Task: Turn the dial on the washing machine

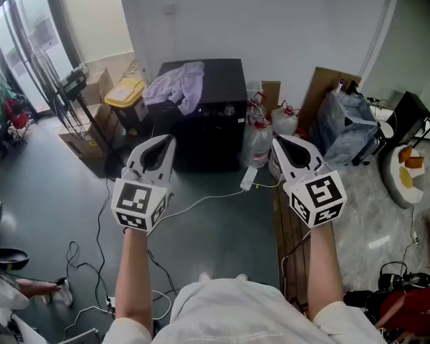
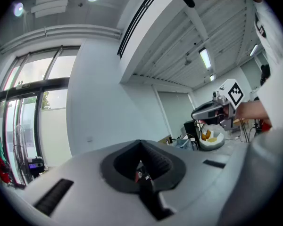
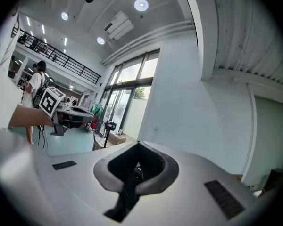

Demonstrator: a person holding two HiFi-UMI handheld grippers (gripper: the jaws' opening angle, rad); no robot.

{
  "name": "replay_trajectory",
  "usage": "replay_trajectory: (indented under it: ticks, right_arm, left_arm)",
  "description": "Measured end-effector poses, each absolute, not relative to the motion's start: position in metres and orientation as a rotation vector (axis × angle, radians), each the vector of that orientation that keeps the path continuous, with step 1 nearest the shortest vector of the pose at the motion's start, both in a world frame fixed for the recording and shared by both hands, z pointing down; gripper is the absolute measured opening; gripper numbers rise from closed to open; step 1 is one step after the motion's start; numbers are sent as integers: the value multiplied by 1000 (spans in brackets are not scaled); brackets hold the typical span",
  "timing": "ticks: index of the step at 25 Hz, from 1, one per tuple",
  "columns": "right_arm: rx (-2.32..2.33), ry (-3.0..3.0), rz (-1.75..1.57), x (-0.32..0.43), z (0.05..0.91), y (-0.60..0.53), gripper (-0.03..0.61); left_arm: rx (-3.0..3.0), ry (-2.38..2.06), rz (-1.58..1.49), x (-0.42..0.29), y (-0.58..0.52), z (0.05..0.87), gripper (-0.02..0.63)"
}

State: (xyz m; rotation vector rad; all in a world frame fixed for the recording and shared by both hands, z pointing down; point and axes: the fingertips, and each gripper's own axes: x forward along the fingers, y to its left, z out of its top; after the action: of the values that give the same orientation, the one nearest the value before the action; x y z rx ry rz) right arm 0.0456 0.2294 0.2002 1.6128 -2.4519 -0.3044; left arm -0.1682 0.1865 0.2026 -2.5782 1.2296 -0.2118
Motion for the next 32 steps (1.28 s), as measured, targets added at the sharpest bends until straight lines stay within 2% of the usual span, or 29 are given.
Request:
replay_trajectory:
  ticks: [17,25,32]
  right_arm:
    - [1544,-2549,-231,112,215,215,12]
    - [1566,-2535,-229,111,229,150,13]
    - [1649,-2482,-277,103,224,63,13]
  left_arm:
    - [-2545,1328,-244,-119,178,218,14]
    - [-2561,1309,-227,-120,110,234,14]
    - [-2590,1249,-201,-129,4,236,14]
